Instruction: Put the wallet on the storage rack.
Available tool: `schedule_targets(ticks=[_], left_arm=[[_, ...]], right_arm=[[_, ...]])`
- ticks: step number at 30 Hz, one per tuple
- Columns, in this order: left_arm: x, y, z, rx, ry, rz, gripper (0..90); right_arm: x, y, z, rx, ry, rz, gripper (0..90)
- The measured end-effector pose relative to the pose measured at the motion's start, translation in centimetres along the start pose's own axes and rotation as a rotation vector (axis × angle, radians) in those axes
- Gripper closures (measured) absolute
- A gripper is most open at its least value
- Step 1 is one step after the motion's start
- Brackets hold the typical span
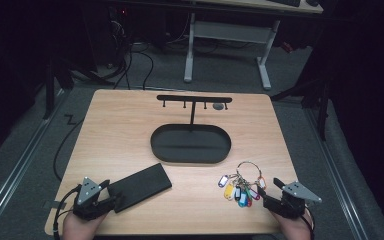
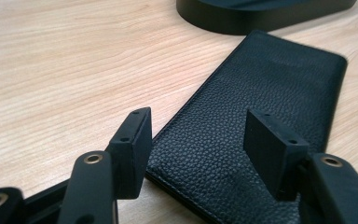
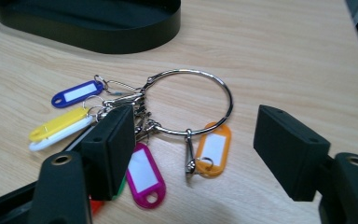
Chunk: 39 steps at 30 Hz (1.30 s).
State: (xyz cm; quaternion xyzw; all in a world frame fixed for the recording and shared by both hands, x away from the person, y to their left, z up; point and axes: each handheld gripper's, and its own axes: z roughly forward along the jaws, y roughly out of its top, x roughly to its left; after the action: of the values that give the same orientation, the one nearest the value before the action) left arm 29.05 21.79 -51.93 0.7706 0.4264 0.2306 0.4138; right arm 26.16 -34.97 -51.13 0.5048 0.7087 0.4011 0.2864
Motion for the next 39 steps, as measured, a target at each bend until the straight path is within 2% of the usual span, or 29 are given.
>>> schedule_targets(ticks=[4, 6, 7, 10, 12, 15, 18, 24, 29, 32, 35, 39], left_arm=[[-0.3, 0.2, -0.1, -0.005, 0.008, 0.023, 44.2], [-0.4, 0.5, -0.1, 0.002, 0.060, 0.057, 54.3], [-0.3, 0.6, 0.0, -0.002, 0.073, 0.065, 57.2], [0.5, 0.5, 0.7, 0.004, 0.068, 0.028, 64.3], [0.9, 0.5, 1.1, 0.015, 0.086, 0.026, 67.5], [1.7, 0.7, 1.4, 0.015, 0.108, 0.010, 76.2], [2.2, 1.0, 1.8, 0.046, 0.123, -0.019, 89.9], [2.5, 0.9, 2.1, 0.059, 0.138, 0.000, 90.0], [2.6, 0.9, 2.7, 0.087, 0.129, 0.006, 90.0], [2.5, 0.6, 3.1, 0.123, 0.114, 0.024, 90.0], [2.5, 0.5, 3.0, 0.122, 0.099, 0.015, 90.0], [2.0, 0.3, 2.6, 0.129, 0.096, 0.040, 89.7]], right_arm=[[0.5, 0.1, 0.1, -0.019, 0.017, 0.000, 29.1], [0.7, 0.2, 0.2, -0.032, 0.041, 0.005, 29.0], [0.8, 0.2, 0.2, -0.033, 0.047, 0.003, 29.0], [1.4, 0.3, 0.4, -0.042, 0.061, -0.029, 29.5], [1.6, 0.4, 0.5, -0.044, 0.071, -0.038, 29.9], [1.6, 0.3, 0.8, -0.036, 0.074, -0.030, 29.8], [1.5, 0.3, 1.0, -0.029, 0.073, -0.018, 29.7], [1.6, 0.3, 1.2, -0.012, 0.084, -0.019, 29.4], [1.9, 0.2, 1.3, 0.006, 0.087, -0.025, 30.1], [1.9, 0.1, 1.3, 0.015, 0.086, -0.022, 30.7], [1.9, 0.1, 1.3, 0.015, 0.082, -0.019, 31.0], [1.9, 0.1, 1.3, 0.019, 0.077, -0.016, 32.3]])
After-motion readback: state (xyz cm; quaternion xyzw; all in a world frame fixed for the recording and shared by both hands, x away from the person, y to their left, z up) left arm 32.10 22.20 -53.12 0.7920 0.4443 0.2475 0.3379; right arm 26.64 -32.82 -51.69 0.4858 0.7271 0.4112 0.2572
